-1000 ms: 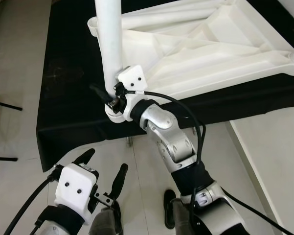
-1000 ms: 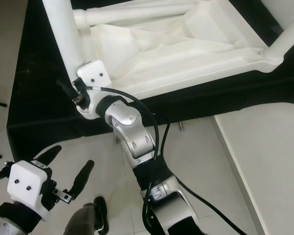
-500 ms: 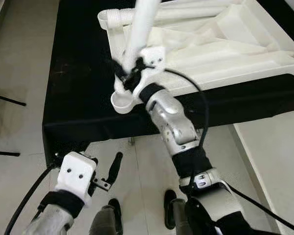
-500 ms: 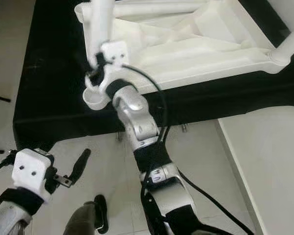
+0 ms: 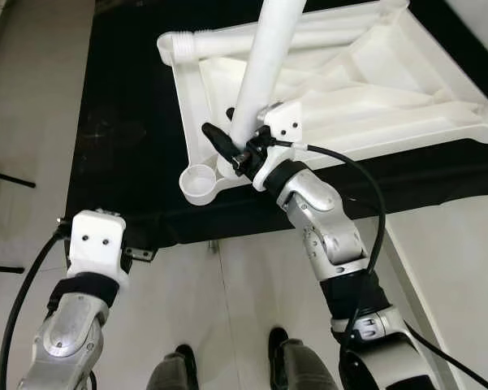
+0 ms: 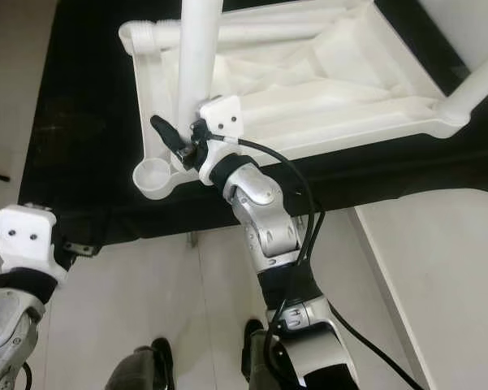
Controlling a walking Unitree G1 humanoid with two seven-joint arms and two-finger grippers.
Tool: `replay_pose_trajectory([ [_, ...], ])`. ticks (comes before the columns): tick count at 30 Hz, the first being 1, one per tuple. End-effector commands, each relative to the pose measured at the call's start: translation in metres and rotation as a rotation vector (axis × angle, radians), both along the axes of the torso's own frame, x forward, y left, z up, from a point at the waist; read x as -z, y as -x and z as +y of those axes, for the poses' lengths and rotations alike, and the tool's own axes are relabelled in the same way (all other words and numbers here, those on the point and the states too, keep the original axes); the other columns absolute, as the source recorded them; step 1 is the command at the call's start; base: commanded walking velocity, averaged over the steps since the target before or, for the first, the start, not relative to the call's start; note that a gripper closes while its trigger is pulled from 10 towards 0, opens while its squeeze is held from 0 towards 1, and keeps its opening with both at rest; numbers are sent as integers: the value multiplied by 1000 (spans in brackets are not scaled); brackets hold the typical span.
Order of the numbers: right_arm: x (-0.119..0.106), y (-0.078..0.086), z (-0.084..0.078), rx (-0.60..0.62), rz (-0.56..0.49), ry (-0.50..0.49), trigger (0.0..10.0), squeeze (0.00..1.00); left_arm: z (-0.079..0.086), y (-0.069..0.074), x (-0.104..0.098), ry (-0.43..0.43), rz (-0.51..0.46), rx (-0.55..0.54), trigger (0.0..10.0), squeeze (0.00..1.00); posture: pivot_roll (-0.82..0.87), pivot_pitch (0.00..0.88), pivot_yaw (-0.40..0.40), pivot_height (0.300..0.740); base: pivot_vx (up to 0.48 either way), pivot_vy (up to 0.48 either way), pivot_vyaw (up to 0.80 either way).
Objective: Building children table
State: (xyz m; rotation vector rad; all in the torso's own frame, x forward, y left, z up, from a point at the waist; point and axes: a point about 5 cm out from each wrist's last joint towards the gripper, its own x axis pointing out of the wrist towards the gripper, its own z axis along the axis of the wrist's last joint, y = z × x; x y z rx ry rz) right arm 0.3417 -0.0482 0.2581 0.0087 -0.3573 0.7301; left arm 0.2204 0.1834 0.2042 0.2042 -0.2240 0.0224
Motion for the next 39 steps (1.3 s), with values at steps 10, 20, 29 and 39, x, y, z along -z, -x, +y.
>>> replay_pose_trajectory([
  [10,-2,7,-3,-67,11,10,10000,0,5,3,5,29,19,-7,10000,0,58,141,2,740,55,0,266],
  [20,-3,6,-4,-19,-26,68,10000,0,-20,3,26,86,82,75,10000,0,41,124,8,740,315,0,560],
  [29,1,11,-2,-84,0,53,10000,0,-28,3,31,85,105,145,10000,0,40,121,10,740,327,0,0],
  [39,4,12,0,-132,58,12,10000,0,-32,3,34,72,117,200,10000,0,42,118,14,740,330,0,-480],
])
